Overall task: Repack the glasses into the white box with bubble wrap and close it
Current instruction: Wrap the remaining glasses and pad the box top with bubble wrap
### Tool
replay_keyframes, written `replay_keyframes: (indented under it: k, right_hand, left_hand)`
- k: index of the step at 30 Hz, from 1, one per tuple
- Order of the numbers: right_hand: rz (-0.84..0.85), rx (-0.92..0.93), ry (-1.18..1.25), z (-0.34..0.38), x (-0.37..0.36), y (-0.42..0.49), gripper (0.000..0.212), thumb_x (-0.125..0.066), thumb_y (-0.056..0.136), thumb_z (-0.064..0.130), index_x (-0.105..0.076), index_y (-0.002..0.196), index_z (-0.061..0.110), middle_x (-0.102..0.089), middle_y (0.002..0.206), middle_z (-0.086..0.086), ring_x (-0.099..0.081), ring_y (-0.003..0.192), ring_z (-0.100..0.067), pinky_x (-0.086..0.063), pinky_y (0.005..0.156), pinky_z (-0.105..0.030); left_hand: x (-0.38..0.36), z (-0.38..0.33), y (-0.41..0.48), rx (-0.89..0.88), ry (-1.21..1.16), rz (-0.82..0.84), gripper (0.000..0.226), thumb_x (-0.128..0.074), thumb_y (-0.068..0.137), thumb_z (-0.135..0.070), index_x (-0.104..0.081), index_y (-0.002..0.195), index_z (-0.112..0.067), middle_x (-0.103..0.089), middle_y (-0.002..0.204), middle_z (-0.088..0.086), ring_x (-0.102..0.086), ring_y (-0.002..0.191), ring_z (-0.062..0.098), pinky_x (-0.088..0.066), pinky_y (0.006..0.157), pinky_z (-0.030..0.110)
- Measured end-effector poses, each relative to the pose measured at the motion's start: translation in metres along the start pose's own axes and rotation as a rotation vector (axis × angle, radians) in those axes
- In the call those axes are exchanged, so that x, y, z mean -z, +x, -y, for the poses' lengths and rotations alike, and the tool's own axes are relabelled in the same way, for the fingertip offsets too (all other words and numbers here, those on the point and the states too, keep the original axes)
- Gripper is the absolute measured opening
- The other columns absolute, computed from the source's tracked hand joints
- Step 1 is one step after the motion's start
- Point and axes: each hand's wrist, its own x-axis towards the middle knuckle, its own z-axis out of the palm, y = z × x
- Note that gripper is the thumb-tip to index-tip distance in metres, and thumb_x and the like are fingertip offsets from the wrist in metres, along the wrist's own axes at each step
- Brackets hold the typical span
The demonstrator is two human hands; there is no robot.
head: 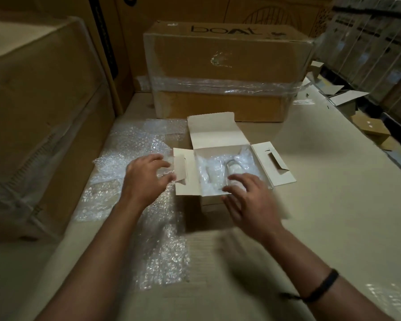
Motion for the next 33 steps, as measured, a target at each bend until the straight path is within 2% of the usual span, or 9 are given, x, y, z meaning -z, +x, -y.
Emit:
replay_keyframes:
  k: [4,7,10,14,16,19,24,29,33]
  right_hand:
    - [0.009,-0.083,-0.025,0.038,-0.028,-0.049,0.018,-0.057,0.088,0.035,-0.066,0.083,0.020,-0.062,0.099,-0.003,-0.057,0.087,-0.026,-0.045,0.072,-0.038]
    - [0.236,-0.217,-0.152,0.045,-0.042,-0.059,0.029,-0.045,0.089,0.051,-0.061,0.096,0.028,-0.058,0.109,0.000,-0.053,0.096,-0.024,-0.042,0.080,-0.038]
    - [0.282,-0.266,-0.197,0.043,-0.051,-0.061,0.034,-0.041,0.089,0.056,-0.057,0.099,0.028,-0.056,0.106,-0.001,-0.051,0.098,-0.024,-0.040,0.085,-0.040]
    - [0.240,-0.278,-0.223,0.042,-0.058,-0.059,0.033,-0.046,0.086,0.054,-0.058,0.096,0.025,-0.059,0.102,-0.004,-0.053,0.094,-0.026,-0.041,0.082,-0.041]
    - [0.230,-0.283,-0.222,0.041,-0.059,-0.060,0.034,-0.047,0.086,0.054,-0.059,0.097,0.024,-0.059,0.102,-0.004,-0.054,0.095,-0.026,-0.041,0.083,-0.040]
    - [0.234,-0.286,-0.226,0.040,-0.060,-0.061,0.036,-0.045,0.086,0.055,-0.059,0.099,0.025,-0.059,0.105,-0.003,-0.054,0.097,-0.025,-0.041,0.084,-0.040]
    - [0.232,-0.283,-0.191,0.038,-0.058,-0.062,0.040,-0.042,0.087,0.056,-0.059,0.107,0.027,-0.058,0.110,-0.001,-0.054,0.102,-0.024,-0.041,0.088,-0.040]
    - [0.218,-0.300,-0.155,0.036,-0.060,-0.060,0.040,-0.047,0.083,0.056,-0.061,0.106,0.026,-0.059,0.110,-0.001,-0.054,0.104,-0.024,-0.041,0.088,-0.040]
    - [0.060,-0.320,0.095,0.030,-0.059,-0.059,0.045,-0.062,0.078,0.049,-0.058,0.113,0.021,-0.061,0.107,-0.002,-0.058,0.096,-0.026,-0.045,0.082,-0.039]
  left_hand:
    - [-0.020,0.029,-0.034,0.039,0.211,-0.044,0.041,-0.074,0.076,-0.048,-0.073,0.109,-0.023,-0.056,0.134,0.005,-0.046,0.125,0.028,-0.029,0.102,0.049]
    - [-0.030,0.037,-0.048,0.070,0.289,0.061,0.052,-0.065,0.079,-0.061,-0.066,0.120,-0.029,-0.047,0.144,0.001,-0.038,0.133,0.024,-0.024,0.107,0.047]
    - [-0.036,0.043,-0.048,0.153,0.295,0.207,0.068,-0.056,0.083,-0.064,-0.044,0.141,-0.030,-0.038,0.151,0.000,-0.037,0.135,0.022,-0.026,0.108,0.045]
    - [-0.038,0.044,-0.032,0.193,0.172,-0.020,0.072,-0.064,0.087,-0.042,-0.029,0.147,-0.023,-0.048,0.138,0.007,-0.052,0.115,0.026,-0.037,0.095,0.044]
    - [-0.038,0.052,-0.018,0.244,0.218,-0.042,0.058,-0.063,0.090,-0.035,-0.042,0.142,-0.022,-0.057,0.128,0.006,-0.054,0.107,0.025,-0.038,0.090,0.042]
    - [-0.037,0.061,-0.004,0.271,0.186,-0.122,0.021,-0.057,0.093,-0.029,-0.072,0.108,-0.024,-0.069,0.106,0.002,-0.054,0.097,0.024,-0.035,0.086,0.040]
    - [-0.026,0.058,-0.005,0.286,-0.103,-0.386,0.026,-0.050,0.096,-0.028,-0.071,0.106,-0.015,-0.071,0.102,0.005,-0.059,0.093,0.027,-0.035,0.083,0.038]
    - [0.001,0.042,-0.046,0.109,-0.235,-0.621,0.019,-0.058,0.091,-0.019,-0.073,0.103,-0.013,-0.072,0.096,0.002,-0.063,0.089,0.024,-0.045,0.081,0.043]
    - [-0.006,0.013,-0.104,-0.060,-0.140,-0.573,0.015,-0.063,0.088,-0.015,-0.074,0.098,-0.015,-0.072,0.091,0.001,-0.061,0.086,0.023,-0.033,0.078,0.031]
